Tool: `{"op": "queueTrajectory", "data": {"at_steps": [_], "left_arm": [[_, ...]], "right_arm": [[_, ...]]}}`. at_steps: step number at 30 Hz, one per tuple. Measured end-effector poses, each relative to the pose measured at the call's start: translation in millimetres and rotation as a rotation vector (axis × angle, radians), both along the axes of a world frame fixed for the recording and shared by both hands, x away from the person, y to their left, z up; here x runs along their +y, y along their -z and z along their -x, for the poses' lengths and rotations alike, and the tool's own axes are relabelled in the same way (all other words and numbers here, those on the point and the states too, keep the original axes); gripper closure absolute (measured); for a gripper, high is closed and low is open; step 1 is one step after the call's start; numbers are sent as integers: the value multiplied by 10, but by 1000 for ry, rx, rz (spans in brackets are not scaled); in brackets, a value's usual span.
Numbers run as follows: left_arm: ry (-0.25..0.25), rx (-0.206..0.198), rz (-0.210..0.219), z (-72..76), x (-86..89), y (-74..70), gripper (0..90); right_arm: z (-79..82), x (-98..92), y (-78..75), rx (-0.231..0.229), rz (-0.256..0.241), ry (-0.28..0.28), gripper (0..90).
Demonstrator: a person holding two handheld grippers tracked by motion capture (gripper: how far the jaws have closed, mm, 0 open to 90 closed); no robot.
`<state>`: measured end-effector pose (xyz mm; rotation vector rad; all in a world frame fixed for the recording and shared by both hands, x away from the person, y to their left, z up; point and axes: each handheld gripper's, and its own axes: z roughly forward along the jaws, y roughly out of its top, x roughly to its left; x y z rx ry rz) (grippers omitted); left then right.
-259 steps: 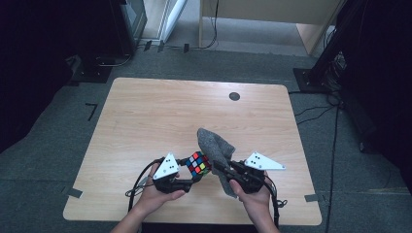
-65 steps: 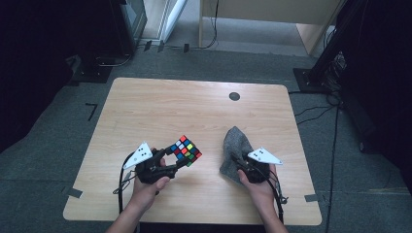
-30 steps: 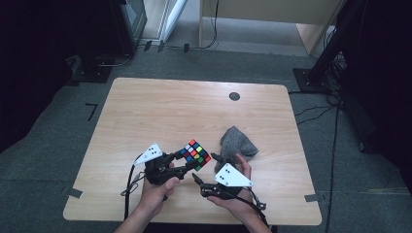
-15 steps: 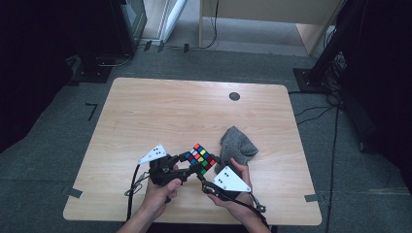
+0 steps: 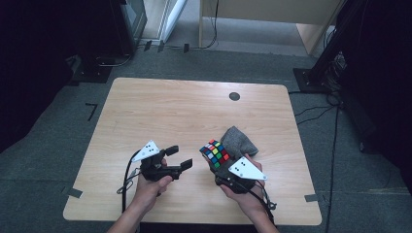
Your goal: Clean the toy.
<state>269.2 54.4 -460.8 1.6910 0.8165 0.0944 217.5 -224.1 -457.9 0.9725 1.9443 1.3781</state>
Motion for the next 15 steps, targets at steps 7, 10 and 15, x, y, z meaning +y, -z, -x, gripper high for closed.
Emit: {"op": "queueTrajectory", "data": {"at_steps": [7,10,15], "left_arm": [[6,-125,-147,58,-50,8,141],[19,-210,-215,121,-132,18,142],[58,-261,-270,175,-212,51,143]], "right_arm": [[6,-20,-105,57,-69,-39,346],[16,-11,-160,70,-77,-46,345],[6,-37,-200,115,-125,-60,345]]}}
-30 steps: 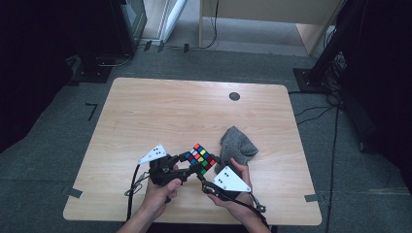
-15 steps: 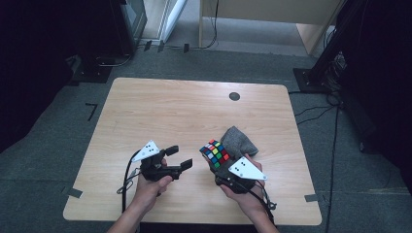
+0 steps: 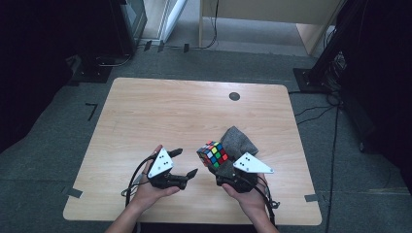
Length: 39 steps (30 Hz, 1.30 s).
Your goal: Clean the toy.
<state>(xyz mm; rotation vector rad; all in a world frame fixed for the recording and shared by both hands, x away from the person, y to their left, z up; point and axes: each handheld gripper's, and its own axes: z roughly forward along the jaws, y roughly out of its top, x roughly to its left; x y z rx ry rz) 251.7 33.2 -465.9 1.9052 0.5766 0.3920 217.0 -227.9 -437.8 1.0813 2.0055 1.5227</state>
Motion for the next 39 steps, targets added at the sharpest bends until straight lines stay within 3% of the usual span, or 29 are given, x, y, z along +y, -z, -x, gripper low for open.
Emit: {"op": "queueTrajectory", "data": {"at_steps": [3,7,13,22,27,33,37,39], "left_arm": [[1,-17,-17,6,-19,12,144],[9,-61,-33,51,-47,-13,144],[8,-101,-59,95,-94,-20,144],[30,-182,-74,165,-130,-23,139],[52,-220,-127,209,-193,17,145],[56,-258,-135,256,-233,21,149],[53,-300,-152,285,-235,35,235],[57,-326,-146,305,-228,45,298]], "right_arm": [[-15,-4,6,34,-27,-1,345],[-5,35,15,49,-19,-1,345],[-4,68,27,97,-48,-6,345],[-35,75,47,190,-114,-50,345],[-55,40,35,227,-181,-70,345],[-58,115,55,278,-166,-130,345],[-71,169,81,322,-155,-173,344],[-81,166,85,329,-166,-168,343]]}}
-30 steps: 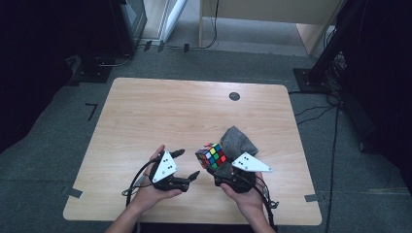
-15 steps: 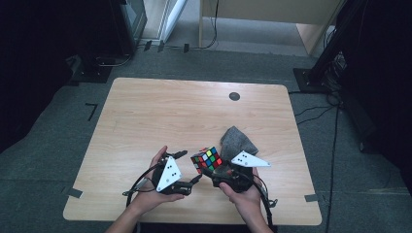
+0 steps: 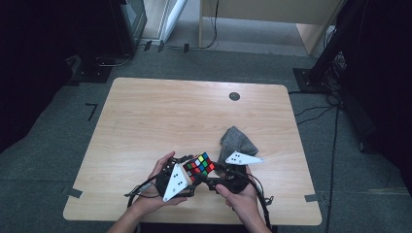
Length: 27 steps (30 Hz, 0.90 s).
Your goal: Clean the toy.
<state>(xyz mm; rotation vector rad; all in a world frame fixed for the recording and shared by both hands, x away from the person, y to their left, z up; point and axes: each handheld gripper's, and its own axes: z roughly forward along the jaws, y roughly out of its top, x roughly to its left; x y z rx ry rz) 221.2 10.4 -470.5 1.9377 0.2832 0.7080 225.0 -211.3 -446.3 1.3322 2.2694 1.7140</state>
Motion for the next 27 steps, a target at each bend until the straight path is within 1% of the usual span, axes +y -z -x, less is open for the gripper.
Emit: {"op": "queueTrajectory", "data": {"at_steps": [1,2,4,6,8,9,10,11,12,13,14,15,17,18,20,22,23,24,25,26,27], "left_arm": [[5,4,11,1,2,-1,328],[8,10,21,-4,7,-3,333],[6,16,24,-13,14,-4,336],[-10,23,25,-32,32,4,338],[-37,43,32,-73,65,4,338],[-50,54,40,-96,84,3,339],[-59,71,51,-118,106,-1,339],[-65,88,60,-140,128,-7,339],[-74,102,70,-159,144,-8,339],[-84,112,74,-175,157,-8,339],[-91,122,79,-189,167,-5,339],[-93,132,83,-199,175,-4,339],[-96,149,92,-212,183,-3,339],[-98,154,95,-215,183,-3,339],[-97,168,99,-222,182,-5,339],[-97,178,101,-225,180,0,339],[-95,182,100,-227,179,3,339],[-92,187,101,-227,179,5,339],[-88,189,102,-227,180,6,340],[-86,190,104,-225,180,6,340],[-84,192,107,-223,181,5,340]], "right_arm": [[-14,-13,2,10,-13,0,341],[-26,-29,5,21,-27,-1,338],[-45,-49,11,34,-50,-10,332],[-67,-81,15,41,-68,-20,293],[-94,-153,3,48,-108,-20,277],[-105,-206,-9,44,-131,-14,276],[-116,-267,-23,27,-148,-3,271],[-130,-330,-32,2,-154,17,271],[-145,-395,-34,-28,-142,46,265],[-159,-447,-28,-71,-93,89,250],[-172,-485,-6,-127,5,146,235],[-193,-514,35,-169,95,201,234],[-245,-568,150,-215,220,278,222],[-271,-587,212,-225,264,303,222],[-331,-601,341,-211,320,307,227],[-392,-584,454,-157,355,293,240],[-416,-561,503,-136,393,291,251],[-431,-536,547,-126,435,295,276],[-441,-517,583,-121,464,297,310],[-449,-505,611,-111,482,297,364],[-452,-499,632,-107,497,300,446]]}}
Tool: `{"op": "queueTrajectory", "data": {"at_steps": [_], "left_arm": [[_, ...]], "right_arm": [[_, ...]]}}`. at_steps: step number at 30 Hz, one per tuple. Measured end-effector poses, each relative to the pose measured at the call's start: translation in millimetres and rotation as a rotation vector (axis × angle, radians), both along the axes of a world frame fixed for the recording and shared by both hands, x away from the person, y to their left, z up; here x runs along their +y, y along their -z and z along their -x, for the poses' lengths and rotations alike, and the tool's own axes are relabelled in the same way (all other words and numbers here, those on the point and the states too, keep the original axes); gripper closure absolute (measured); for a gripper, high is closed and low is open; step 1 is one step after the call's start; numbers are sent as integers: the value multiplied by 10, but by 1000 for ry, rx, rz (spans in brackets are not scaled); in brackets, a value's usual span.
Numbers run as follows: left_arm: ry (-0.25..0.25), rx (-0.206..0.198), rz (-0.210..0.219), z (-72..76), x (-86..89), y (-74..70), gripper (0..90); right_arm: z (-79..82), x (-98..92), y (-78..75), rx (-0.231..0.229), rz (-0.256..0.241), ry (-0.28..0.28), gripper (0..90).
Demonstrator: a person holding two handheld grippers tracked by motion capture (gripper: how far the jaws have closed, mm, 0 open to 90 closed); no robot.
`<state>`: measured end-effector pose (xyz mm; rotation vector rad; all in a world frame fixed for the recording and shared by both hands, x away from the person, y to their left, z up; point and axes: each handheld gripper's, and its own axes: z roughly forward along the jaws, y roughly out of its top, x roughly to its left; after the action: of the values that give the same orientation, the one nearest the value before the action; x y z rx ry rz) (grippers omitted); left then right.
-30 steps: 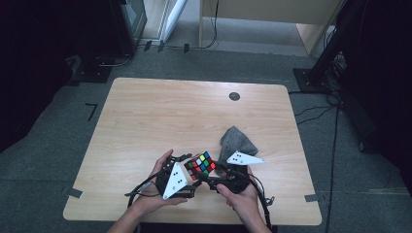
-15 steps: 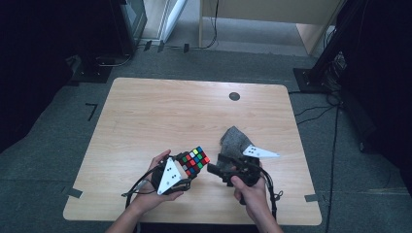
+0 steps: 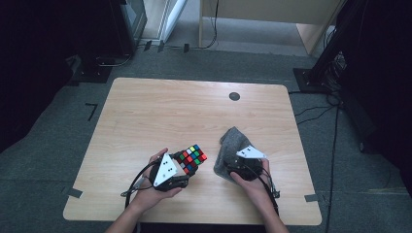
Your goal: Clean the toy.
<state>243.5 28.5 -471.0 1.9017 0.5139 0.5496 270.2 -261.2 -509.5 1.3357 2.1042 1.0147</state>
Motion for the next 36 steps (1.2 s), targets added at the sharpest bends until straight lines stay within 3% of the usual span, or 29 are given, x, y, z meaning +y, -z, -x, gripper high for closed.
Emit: {"op": "queueTrajectory", "data": {"at_steps": [3,5,7,9,15,19,21,23,25,30,32,36], "left_arm": [[9,11,8,-3,11,-6,340],[14,18,10,-8,14,-7,340],[19,24,8,-13,14,-4,340],[26,29,4,-15,5,3,340],[53,35,-8,8,-46,23,340],[83,30,-16,45,-91,22,341],[100,24,-16,71,-104,13,341],[107,15,-19,88,-106,3,341],[115,14,-4,93,-89,-15,342],[119,18,5,88,-79,-39,342],[114,21,-11,87,-101,-21,342],[120,24,-18,101,-127,-15,342]], "right_arm": [[6,-24,29,8,-2,3,656],[32,-54,-12,1,-38,6,716],[86,-66,-107,-34,-101,-15,738],[170,-46,-240,-92,-170,-74,742],[474,141,-676,-262,-300,-246,742],[608,291,-814,-292,-357,-338,742],[641,367,-825,-286,-350,-366,740],[630,387,-802,-272,-352,-359,738],[587,339,-769,-253,-369,-329,739],[497,223,-675,-216,-337,-249,736],[505,228,-683,-212,-354,-260,733],[601,327,-768,-261,-344,-329,727]]}}
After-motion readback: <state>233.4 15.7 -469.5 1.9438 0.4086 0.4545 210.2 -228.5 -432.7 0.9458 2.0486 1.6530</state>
